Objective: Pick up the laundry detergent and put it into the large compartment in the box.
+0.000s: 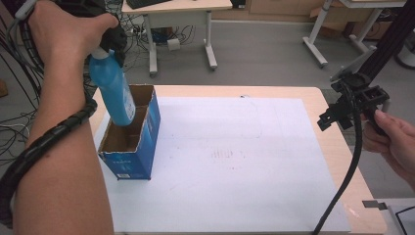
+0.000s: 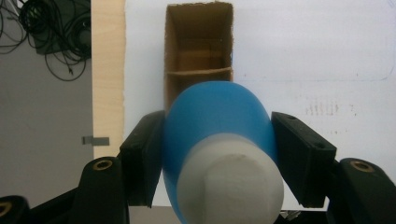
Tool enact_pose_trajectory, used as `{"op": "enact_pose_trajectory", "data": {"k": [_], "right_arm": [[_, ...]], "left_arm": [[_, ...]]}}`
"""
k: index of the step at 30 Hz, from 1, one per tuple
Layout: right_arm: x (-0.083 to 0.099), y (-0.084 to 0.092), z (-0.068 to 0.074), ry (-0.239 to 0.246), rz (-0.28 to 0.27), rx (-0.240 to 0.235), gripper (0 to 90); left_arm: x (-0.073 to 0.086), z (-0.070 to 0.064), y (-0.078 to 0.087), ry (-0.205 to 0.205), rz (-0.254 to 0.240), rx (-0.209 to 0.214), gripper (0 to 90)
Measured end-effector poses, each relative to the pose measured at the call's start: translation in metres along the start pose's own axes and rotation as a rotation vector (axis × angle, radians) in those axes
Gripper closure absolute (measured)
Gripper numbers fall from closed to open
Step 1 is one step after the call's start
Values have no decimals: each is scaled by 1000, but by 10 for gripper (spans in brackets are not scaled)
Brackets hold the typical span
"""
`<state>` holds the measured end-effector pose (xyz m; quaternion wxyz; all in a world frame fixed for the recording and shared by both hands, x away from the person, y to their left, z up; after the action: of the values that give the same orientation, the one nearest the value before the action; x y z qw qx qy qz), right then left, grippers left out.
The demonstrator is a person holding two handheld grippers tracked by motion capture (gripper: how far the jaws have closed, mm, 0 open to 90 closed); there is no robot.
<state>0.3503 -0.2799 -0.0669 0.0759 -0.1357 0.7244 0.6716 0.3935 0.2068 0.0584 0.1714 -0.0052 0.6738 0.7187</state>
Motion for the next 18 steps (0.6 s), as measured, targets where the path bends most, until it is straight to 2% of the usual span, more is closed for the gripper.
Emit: {"op": "enact_pose_trajectory", "data": {"k": [8, 18], "right_arm": [[-1, 1, 4, 3, 3, 5, 35], [-2, 0, 7, 0, 7, 10, 35]], "left_arm": [[1, 15, -16, 5, 0, 4, 383], [2, 22, -37, 0, 14, 11, 383]]}}
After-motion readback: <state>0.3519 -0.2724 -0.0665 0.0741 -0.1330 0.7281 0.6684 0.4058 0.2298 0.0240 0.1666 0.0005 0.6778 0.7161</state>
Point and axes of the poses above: each handheld gripper's, and its own axes: y roughly backward along the jaws, x roughly out of its underside, z roughly to its left, the point moved 3 cm from there along -y, roughly forward along the jaws, and after that the axes turned 15 degrees about -y, right-handed, at the moved point
